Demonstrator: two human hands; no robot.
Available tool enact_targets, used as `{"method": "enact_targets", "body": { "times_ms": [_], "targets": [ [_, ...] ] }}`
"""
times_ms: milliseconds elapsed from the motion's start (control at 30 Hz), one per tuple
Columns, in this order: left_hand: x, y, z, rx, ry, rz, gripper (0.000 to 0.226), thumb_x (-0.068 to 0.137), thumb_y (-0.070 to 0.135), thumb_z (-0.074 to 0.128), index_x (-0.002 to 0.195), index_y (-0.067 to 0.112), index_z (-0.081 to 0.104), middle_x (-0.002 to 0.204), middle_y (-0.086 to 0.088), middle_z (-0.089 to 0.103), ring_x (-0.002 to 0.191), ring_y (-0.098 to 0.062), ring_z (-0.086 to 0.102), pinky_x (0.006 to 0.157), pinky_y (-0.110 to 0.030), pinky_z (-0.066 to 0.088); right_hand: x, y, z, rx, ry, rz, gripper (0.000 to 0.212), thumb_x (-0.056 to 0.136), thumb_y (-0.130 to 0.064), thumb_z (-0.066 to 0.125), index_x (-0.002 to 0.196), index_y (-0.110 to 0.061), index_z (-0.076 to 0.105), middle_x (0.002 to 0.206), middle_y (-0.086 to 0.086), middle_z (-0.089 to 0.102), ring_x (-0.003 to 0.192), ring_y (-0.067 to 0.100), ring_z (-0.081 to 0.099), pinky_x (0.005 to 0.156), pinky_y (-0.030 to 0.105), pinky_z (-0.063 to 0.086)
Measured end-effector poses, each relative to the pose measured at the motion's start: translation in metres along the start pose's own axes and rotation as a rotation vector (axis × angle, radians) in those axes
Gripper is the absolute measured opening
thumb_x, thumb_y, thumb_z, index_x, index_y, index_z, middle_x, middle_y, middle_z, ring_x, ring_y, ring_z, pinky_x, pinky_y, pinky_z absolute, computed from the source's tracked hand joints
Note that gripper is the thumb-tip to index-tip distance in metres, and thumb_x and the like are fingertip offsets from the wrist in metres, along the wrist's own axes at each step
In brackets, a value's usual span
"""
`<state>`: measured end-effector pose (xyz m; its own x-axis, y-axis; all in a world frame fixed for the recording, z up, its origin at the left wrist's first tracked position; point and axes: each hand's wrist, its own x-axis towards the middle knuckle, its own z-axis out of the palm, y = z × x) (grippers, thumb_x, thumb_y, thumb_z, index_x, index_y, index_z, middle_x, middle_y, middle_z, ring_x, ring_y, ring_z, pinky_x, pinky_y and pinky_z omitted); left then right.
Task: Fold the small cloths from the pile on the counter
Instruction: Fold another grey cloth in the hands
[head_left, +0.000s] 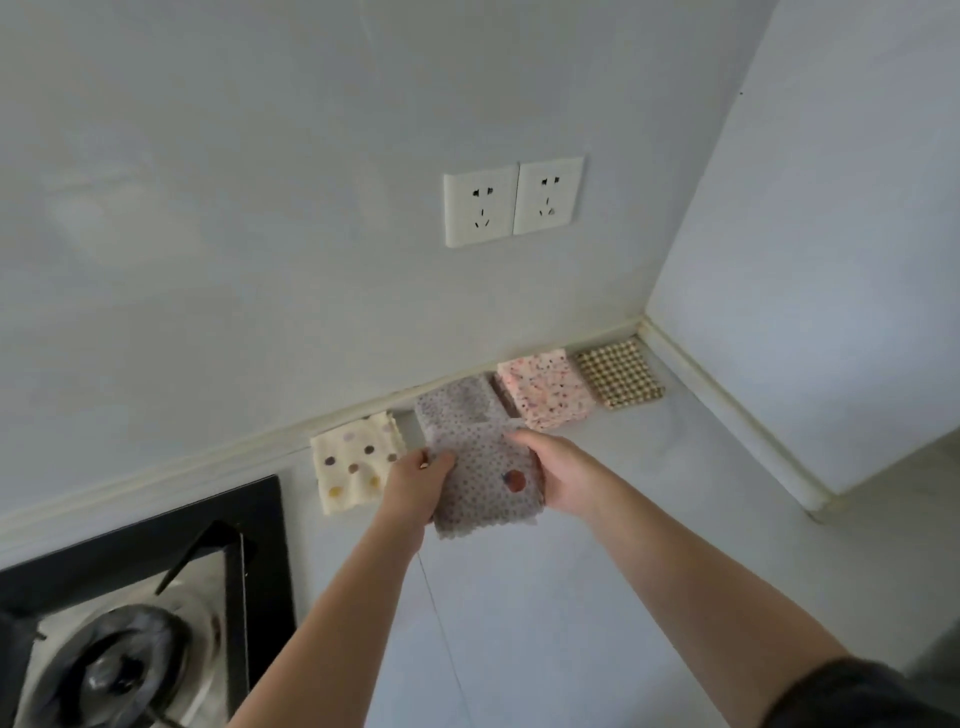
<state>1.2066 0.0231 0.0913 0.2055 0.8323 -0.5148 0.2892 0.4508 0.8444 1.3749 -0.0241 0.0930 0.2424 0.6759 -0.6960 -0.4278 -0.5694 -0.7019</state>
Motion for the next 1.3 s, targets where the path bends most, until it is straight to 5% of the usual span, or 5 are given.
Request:
{"method": "enact_targets", "body": {
  "times_ms": [300, 567, 800, 1033, 1300],
  "targets": [
    [0.068, 0.012, 0.036, 0.156, 0.224, 0.020, 0.027, 0.099, 0.028, 0.047, 0.081, 0.011, 0.058, 0.076, -0.007, 0.053, 0.073, -0.025, 0.052, 0.062, -0.031, 0.038, 0.078, -0.033, -0.011, -0.498, 0.136, -0.274, 0.030, 0.099, -0.027, 0.051, 0.110, -0.002, 0.064, 0.108, 0.020, 0.065, 0.094, 0.031, 0.062, 0.073, 0.029, 0.040],
    [0.123, 0.020, 0.044, 0.480, 0.417, 0.045, 0.040, 0.103, 0.029, 0.037, 0.113, -0.003, 0.059, 0.118, -0.025, 0.060, 0.112, -0.039, 0.054, 0.087, -0.037, 0.039, 0.131, -0.045, 0.014, -0.931, 0.296, -0.589, 0.023, 0.104, -0.027, 0.037, 0.109, -0.012, 0.054, 0.089, 0.007, 0.063, 0.086, 0.029, 0.062, 0.062, 0.034, 0.041],
    [0.134, 0.008, 0.055, 0.494, 0.556, -0.004, 0.037, 0.103, 0.035, 0.033, 0.109, 0.003, 0.050, 0.099, -0.017, 0.060, 0.094, -0.035, 0.057, 0.070, -0.036, 0.037, 0.151, -0.039, 0.029, -1.255, 0.312, -0.484, 0.030, 0.099, -0.005, 0.041, 0.129, -0.008, 0.038, 0.101, 0.011, 0.061, 0.071, 0.026, 0.055, 0.051, 0.034, 0.035],
    [0.120, -0.016, 0.045, 0.998, 0.581, 0.632, 0.039, 0.091, 0.021, 0.040, 0.126, 0.009, 0.055, 0.128, -0.008, 0.058, 0.119, -0.027, 0.054, 0.089, -0.045, 0.046, 0.134, -0.019, 0.015, -1.377, 0.386, -1.187, 0.051, 0.081, -0.004, 0.052, 0.132, -0.002, 0.053, 0.134, 0.017, 0.056, 0.125, 0.035, 0.054, 0.099, 0.048, 0.049],
    [0.130, -0.044, 0.042, 1.275, 0.317, 0.510, 0.056, 0.097, 0.031, 0.027, 0.147, 0.007, 0.034, 0.153, -0.004, 0.035, 0.144, -0.016, 0.024, 0.114, -0.045, 0.010, 0.157, 0.005, 0.004, -1.724, 0.149, -0.889, 0.058, 0.094, -0.030, 0.026, 0.141, -0.003, 0.047, 0.148, 0.014, 0.045, 0.140, 0.028, 0.039, 0.113, 0.049, 0.017]
  ]
}}
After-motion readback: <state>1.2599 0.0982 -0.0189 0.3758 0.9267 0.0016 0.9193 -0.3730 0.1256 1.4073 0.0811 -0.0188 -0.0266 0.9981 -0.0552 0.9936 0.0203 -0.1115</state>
